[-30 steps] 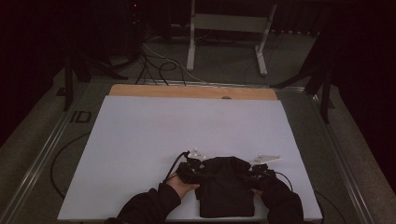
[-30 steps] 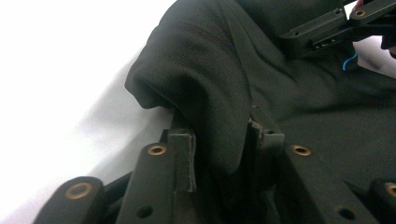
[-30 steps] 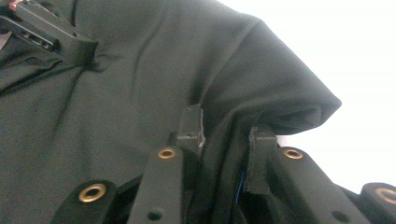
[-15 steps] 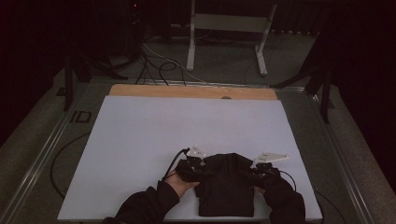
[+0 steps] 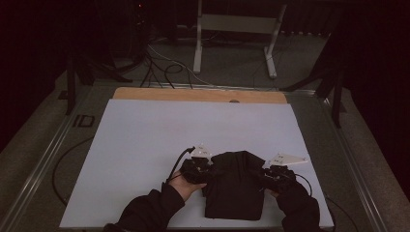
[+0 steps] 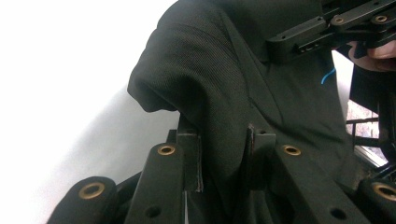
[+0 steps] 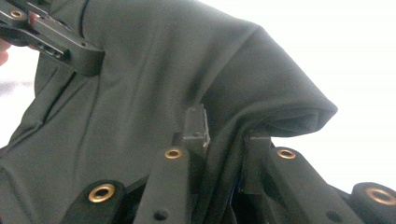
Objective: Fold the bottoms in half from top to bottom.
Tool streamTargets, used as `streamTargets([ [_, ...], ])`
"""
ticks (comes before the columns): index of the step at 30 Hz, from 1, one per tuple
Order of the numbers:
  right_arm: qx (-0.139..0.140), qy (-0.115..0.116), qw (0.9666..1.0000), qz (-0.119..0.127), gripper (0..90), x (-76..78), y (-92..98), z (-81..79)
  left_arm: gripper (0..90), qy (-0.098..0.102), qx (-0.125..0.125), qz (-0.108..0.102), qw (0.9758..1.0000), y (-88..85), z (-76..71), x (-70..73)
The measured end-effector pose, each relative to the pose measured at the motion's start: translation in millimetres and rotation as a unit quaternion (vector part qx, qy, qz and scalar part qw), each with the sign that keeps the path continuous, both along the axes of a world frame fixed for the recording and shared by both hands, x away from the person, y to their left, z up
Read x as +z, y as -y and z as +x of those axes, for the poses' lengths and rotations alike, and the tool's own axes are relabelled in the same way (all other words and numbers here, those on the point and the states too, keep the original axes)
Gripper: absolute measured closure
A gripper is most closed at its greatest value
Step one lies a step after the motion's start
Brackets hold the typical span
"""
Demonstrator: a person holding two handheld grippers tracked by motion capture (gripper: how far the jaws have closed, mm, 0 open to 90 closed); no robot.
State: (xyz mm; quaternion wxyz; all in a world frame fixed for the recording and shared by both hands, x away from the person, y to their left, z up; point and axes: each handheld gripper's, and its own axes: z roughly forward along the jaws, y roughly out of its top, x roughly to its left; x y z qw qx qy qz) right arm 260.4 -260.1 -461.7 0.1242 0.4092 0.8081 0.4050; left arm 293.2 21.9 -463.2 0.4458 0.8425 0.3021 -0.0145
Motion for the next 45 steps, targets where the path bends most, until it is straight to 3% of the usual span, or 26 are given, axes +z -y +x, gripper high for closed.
streamTargets([
  [22, 0.013, 0.037, 0.9992, 0.007, 77.3, 31.7, -19.3, 17.3, 74.3, 0.027, 0.016, -0.006, 0.9995, -23.0, 8.5, 34.7],
  [45, 0.045, 0.057, 0.9972, 0.015, 77.3, 50.4, -65.3, 48.3, 74.4, 0.043, 0.061, -0.003, 0.9972, -69.3, 16.4, 55.3],
])
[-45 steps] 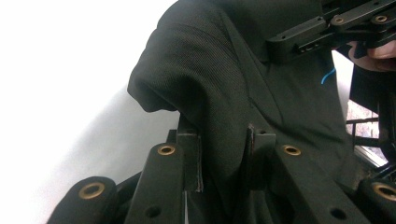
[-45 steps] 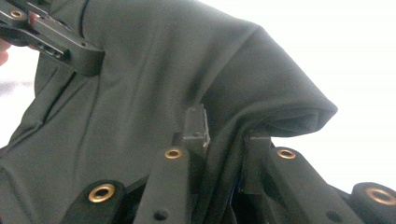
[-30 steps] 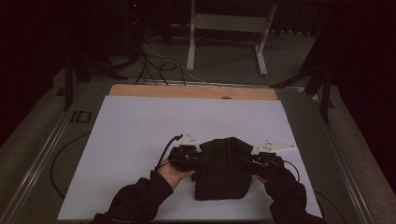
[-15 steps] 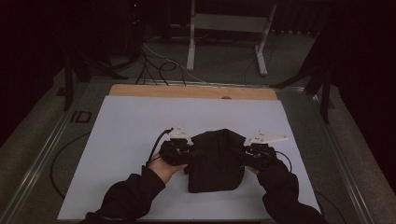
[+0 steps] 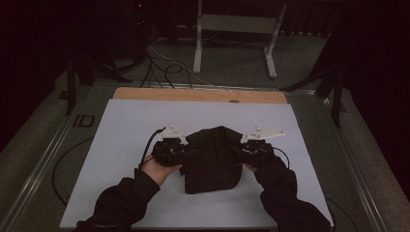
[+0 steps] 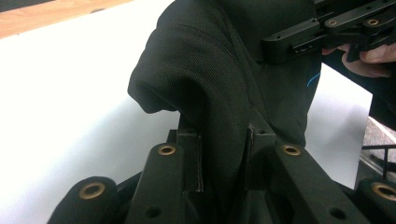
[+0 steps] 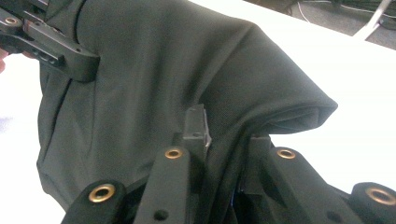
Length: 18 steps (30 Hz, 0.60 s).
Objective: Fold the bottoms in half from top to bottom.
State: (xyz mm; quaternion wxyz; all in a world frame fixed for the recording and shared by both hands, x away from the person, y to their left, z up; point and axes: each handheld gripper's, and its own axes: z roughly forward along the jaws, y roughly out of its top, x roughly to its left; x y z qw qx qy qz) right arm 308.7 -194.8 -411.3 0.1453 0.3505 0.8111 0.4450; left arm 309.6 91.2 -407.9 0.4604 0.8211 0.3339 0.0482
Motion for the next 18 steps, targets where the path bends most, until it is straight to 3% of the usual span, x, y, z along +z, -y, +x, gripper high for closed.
streamTargets([
  [18, 0.020, 0.005, 0.9998, 0.006, 77.3, 5.9, -29.9, 10.5, 74.4, 0.004, 0.016, 0.003, 0.9999, -29.6, 1.0, 6.4],
])
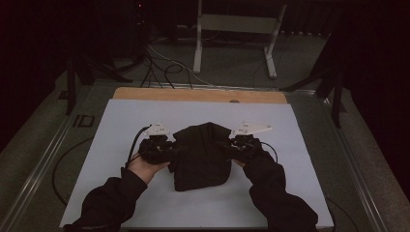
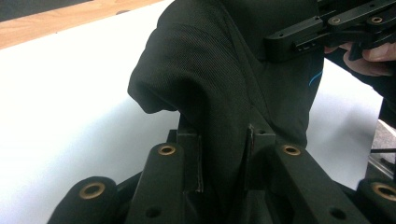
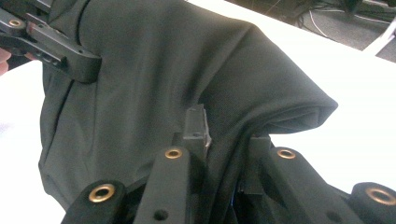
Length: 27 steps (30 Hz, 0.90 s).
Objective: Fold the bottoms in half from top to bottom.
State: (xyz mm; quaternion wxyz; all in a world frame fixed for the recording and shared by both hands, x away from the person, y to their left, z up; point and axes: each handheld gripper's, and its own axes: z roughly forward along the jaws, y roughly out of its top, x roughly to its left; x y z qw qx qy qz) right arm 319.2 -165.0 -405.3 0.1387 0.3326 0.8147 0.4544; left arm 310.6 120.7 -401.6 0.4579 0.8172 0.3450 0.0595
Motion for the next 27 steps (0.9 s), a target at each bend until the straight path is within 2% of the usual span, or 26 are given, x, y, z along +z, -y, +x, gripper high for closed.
streamTargets([
  [10, -0.003, -0.005, 1.0000, -0.005, 77.3, -5.3, -4.2, 3.4, 74.3, -0.009, -0.005, -0.003, 0.9999, -2.8, 7.5, -10.5],
  [18, -0.016, -0.018, 0.9996, -0.017, 77.3, -19.7, -3.5, 9.2, 74.3, -0.021, -0.015, -0.006, 0.9996, 1.7, 18.1, -27.4],
  [27, -0.033, -0.029, 0.9987, -0.027, 77.2, -35.3, -5.5, 23.4, 74.2, -0.035, -0.008, -0.004, 0.9994, 1.0, 34.2, -44.5],
])
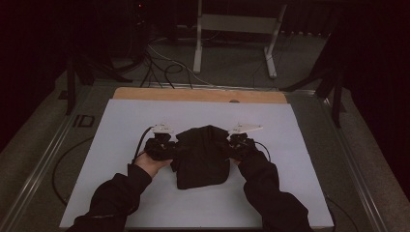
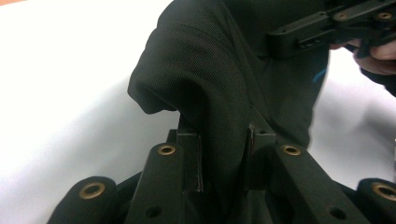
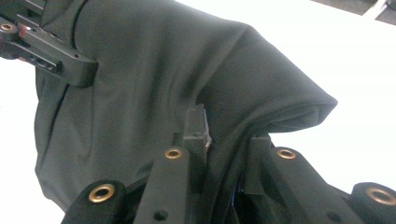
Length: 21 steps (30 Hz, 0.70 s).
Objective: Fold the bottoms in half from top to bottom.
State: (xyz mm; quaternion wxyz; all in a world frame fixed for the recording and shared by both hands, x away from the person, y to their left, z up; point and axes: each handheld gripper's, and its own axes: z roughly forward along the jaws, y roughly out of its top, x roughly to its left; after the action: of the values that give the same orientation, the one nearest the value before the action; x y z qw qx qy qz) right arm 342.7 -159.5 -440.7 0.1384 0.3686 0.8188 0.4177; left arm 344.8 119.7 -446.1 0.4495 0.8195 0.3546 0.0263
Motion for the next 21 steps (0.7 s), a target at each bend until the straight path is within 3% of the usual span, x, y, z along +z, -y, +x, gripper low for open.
streamTargets([
  [9, -0.016, 0.003, 0.9998, -0.009, 77.2, -4.9, -2.5, 11.5, 74.1, 0.004, 0.002, 0.002, 1.0000, -2.8, 16.3, -8.5],
  [21, -0.028, 0.002, 0.9994, -0.020, 77.1, -10.5, -4.4, 28.8, 74.0, -0.006, 0.015, 0.002, 0.9999, -2.6, 41.5, -20.5],
])
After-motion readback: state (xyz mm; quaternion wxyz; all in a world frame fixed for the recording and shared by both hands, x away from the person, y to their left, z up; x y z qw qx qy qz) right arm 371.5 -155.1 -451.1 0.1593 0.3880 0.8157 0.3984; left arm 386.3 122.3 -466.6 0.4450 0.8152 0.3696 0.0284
